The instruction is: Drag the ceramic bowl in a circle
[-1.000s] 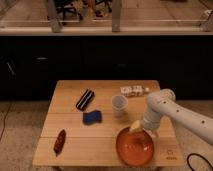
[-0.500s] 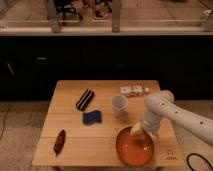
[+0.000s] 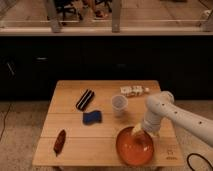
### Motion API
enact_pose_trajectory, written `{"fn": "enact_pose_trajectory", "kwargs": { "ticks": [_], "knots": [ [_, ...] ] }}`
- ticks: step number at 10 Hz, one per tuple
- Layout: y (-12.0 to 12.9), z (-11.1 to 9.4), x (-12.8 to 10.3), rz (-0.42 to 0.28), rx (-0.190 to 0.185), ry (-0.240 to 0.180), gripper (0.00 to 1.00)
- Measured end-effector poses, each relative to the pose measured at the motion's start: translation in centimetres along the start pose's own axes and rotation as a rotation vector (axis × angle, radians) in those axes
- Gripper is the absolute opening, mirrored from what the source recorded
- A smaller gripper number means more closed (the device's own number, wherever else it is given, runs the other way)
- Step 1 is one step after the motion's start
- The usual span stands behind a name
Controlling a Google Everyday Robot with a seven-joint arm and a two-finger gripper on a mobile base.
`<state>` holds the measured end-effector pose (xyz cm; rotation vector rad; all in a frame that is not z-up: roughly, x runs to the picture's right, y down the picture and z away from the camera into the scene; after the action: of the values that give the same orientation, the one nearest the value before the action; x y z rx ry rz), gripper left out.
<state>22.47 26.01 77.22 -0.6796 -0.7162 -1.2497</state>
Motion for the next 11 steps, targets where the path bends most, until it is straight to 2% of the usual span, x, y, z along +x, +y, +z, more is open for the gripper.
{"fn": "enact_pose_trajectory", "kwargs": {
  "ticks": [2,6,8,10,11],
  "knots": [
    [0.23,-0.02,0.13,0.007,0.007,0.000,0.76],
    [0.30,0.07,0.10,0.009,0.026,0.001,0.38],
    [0.17,0.08,0.06,0.004,0.027,0.001,0.16],
    [0.14,0.10,0.02,0.000,0.026,0.000,0.01],
    [0.18,0.10,-0.01,0.001,0.026,0.001,0.00]
  ]
}}
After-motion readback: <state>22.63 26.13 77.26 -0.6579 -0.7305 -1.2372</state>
